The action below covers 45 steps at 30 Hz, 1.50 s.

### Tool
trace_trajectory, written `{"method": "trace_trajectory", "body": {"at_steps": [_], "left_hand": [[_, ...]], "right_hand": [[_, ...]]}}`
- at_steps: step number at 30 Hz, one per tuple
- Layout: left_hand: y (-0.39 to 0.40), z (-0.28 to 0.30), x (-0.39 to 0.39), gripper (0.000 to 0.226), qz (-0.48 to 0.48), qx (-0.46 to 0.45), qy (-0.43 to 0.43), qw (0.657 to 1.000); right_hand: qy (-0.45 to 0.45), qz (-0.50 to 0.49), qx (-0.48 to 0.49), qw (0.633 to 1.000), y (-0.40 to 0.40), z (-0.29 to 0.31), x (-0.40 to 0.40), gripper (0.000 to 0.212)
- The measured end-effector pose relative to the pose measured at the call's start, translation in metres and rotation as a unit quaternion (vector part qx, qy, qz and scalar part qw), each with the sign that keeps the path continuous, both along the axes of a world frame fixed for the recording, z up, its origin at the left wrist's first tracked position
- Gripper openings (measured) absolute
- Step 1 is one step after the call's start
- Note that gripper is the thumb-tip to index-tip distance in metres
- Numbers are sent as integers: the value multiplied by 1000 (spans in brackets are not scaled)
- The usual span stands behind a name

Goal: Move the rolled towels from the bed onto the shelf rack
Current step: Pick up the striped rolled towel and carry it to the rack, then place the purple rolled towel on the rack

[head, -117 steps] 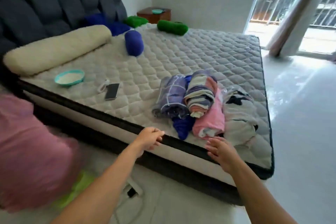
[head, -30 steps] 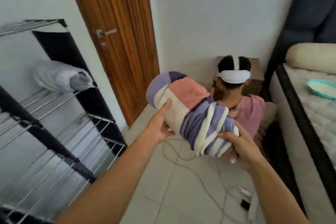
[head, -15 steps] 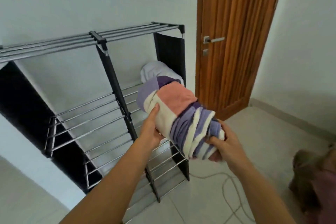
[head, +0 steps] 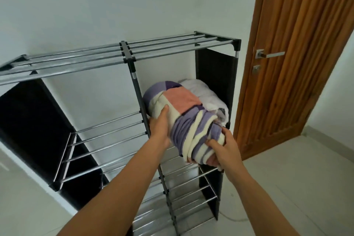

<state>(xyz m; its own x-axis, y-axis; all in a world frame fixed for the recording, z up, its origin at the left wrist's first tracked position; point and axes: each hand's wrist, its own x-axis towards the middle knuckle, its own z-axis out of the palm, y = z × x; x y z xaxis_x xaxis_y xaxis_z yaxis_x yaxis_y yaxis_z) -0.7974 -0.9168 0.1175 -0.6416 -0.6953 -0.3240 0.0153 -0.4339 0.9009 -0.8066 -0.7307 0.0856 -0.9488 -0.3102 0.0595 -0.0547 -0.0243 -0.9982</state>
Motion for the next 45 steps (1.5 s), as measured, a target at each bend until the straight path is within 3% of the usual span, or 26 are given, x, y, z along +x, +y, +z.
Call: {"method": "trace_trajectory", "body": {"at_steps": [5, 11, 16, 19, 22, 26, 28, 31, 35, 38, 40, 45], "left_hand": [[-18, 3, -23, 81, -16, -59, -37, 997], [-34, -1, -35, 98, -61, -129, -87, 986], [-27, 16, -36, 85, -98, -285, -132, 944], [-9, 27, -32, 61, -111, -430, -114, 888], [14, 32, -28, 33, -109, -562, 7, 820], [62, 28, -32, 13, -274, -579, 132, 756], [96, 11, -40, 12, -380, -557, 134, 726], [164, -35, -47, 17, -531, -534, 72, 655], [268, -89, -3, 27, -711, -502, 34, 490], [334, -104, 54, 34, -784, -482, 55, 386], [375, -110, 89, 31, -803, -482, 78, 341], [485, -122, 193, 28, -814, -488, 145, 278]], "right_hand": [[-23, -5, -57, 998, -44, -13, -19, 51], [-67, -10, -76, 995, -86, -25, -31, 53], [-73, 20, -52, 996, -95, -26, -42, 62], [-88, 32, -63, 994, -90, -22, -38, 56], [-123, 29, -36, 991, -69, -26, -32, 44], [-205, -77, 0, 976, -7, -50, -16, 30], [-243, -164, 4, 956, 40, -66, 2, 29], [-277, -302, -9, 912, 120, -85, 50, 23], [-288, -466, -57, 835, 221, -92, 153, 12], [-283, -567, -138, 761, 276, -98, 246, 7], [-280, -619, -179, 712, 299, -104, 307, 8], [-265, -699, -261, 611, 340, -121, 453, 9]]}}
